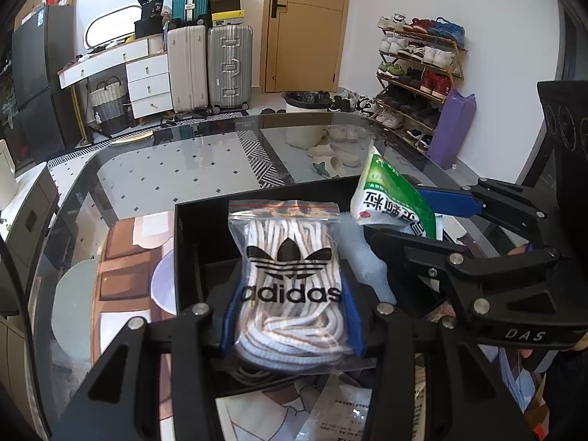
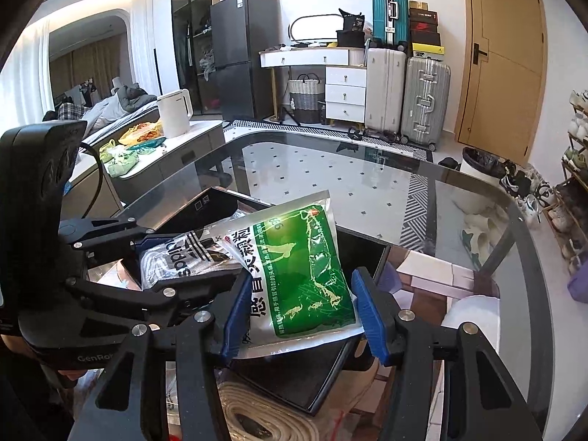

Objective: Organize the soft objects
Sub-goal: 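Open both tools to drop the Adidas bag and green packet into the box, then move both tools back toward the remaining items beside the box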

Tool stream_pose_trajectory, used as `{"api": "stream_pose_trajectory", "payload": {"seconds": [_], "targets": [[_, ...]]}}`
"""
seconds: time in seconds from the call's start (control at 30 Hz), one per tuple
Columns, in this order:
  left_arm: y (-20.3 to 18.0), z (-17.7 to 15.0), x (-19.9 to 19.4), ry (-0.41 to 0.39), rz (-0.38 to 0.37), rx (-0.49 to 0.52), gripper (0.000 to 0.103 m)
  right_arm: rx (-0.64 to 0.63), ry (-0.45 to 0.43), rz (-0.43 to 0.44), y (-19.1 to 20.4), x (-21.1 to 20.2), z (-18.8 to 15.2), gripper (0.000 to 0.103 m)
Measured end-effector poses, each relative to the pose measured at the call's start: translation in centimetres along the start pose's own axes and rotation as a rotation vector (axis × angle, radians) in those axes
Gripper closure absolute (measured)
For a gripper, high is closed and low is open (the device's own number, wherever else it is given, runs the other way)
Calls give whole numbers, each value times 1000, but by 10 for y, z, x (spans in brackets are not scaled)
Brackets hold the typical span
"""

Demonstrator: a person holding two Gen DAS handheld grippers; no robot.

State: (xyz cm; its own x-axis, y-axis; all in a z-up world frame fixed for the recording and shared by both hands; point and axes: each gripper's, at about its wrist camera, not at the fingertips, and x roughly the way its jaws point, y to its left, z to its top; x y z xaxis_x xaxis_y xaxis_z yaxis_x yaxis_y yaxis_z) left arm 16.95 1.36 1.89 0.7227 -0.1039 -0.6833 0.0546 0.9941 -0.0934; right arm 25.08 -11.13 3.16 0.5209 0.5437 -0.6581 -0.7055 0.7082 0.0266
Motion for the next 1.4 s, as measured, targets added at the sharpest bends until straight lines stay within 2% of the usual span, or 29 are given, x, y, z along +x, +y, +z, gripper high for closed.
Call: {"api": "stream_pose_trajectory", "payload": {"seconds": [0.13,0.2,0.27,0.33,0.37,0.43,0.5,0.57,0.67,0.93,1.13,1.4], "targets": [[-1,1,0,-5,-9,9,54,-3,-7,-8,-1,-2,0,47],[-1,1,0,-6,-16,13,52,-7,-11,-19,0,-6,-1,42],[2,1,-1,2,-29,3,41,-9,-20,-41,-1,-12,-3,22],[2,2,-4,6,-42,-10,24,2,-41,-22,-3,-22,-6,21],[2,2,-8,-5,-22,-11,19,8,-43,-24,-4,-25,-8,19],[1,2,-16,-29,18,-16,2,10,-41,-42,-6,-32,-12,18],[3,1,-24,-48,13,-29,0,11,-33,-46,-6,-38,-16,16],[4,0,-30,-50,24,-29,0,16,-23,-46,-5,-44,-22,7],[7,-4,-40,-63,44,-27,0,32,-14,-82,-3,-49,-29,1],[13,-31,-70,-86,87,-71,0,73,6,-69,6,-66,-54,1],[20,-59,-80,-68,90,-111,0,75,33,-70,18,-71,-66,0],[12,-83,-80,-26,86,-100,0,117,48,-57,29,-85,-92,0]]}}
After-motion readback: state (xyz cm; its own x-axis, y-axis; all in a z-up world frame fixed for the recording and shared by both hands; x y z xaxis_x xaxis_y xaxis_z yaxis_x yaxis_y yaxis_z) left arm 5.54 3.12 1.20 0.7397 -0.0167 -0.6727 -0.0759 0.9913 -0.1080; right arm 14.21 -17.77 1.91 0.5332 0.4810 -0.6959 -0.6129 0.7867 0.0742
